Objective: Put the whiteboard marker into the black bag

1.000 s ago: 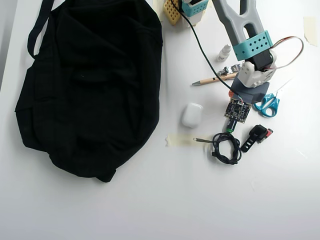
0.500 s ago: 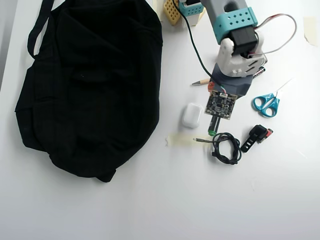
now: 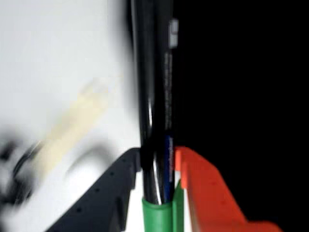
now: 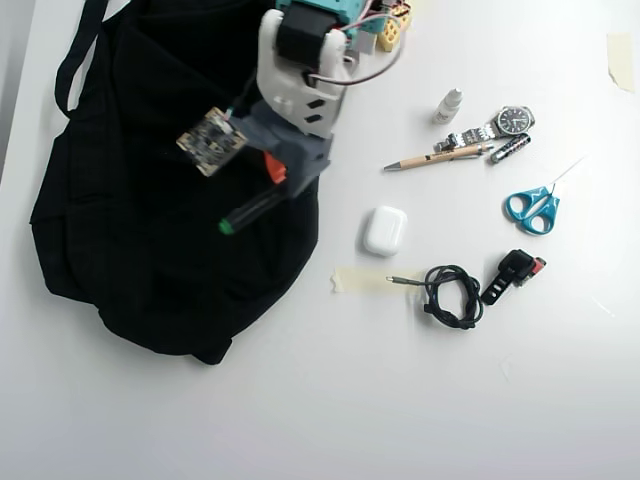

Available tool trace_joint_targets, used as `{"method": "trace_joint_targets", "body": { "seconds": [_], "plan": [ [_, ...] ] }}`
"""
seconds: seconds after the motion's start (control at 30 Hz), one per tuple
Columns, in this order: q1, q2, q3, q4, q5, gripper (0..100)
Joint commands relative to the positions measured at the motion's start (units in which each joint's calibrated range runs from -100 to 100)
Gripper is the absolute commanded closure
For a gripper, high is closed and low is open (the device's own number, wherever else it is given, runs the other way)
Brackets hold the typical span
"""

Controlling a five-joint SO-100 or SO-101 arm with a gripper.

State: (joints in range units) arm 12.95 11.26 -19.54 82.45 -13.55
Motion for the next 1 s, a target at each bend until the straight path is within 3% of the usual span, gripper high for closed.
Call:
{"method": "trace_joint_targets", "body": {
  "seconds": [0.0, 0.17, 0.2, 0.27, 0.37, 0.43, 0.5, 0.57, 0.63, 0.67, 0.73, 0.8, 0.97],
  "plan": [
    [7.24, -3.46, -2.38, 0.16, 0.18, 98],
    [18.76, -2.38, -1.66, -0.19, 0.08, 97],
    [19.06, -2.30, -1.66, -0.45, -0.08, 91],
    [22.20, -2.13, -1.66, -1.83, 0.02, 71],
    [21.83, -3.62, -2.47, -2.77, 0.29, 65],
    [17.71, -11.09, -5.53, 4.63, 3.85, 68],
    [10.68, -24.79, -4.63, 13.42, 6.84, 86],
    [4.70, -34.58, -1.04, 16.78, 8.78, 98],
    [-1.06, -54.66, 24.66, 12.99, 8.26, 98],
    [-2.56, -62.88, 36.52, 7.91, 8.20, 98],
    [-3.08, -90.76, 75.24, -8.03, 8.31, 98],
    [-4.35, -110.01, 95.37, -9.92, 8.26, 98],
    [-7.19, -110.43, 110.46, -9.41, 8.20, 98]
  ]
}}
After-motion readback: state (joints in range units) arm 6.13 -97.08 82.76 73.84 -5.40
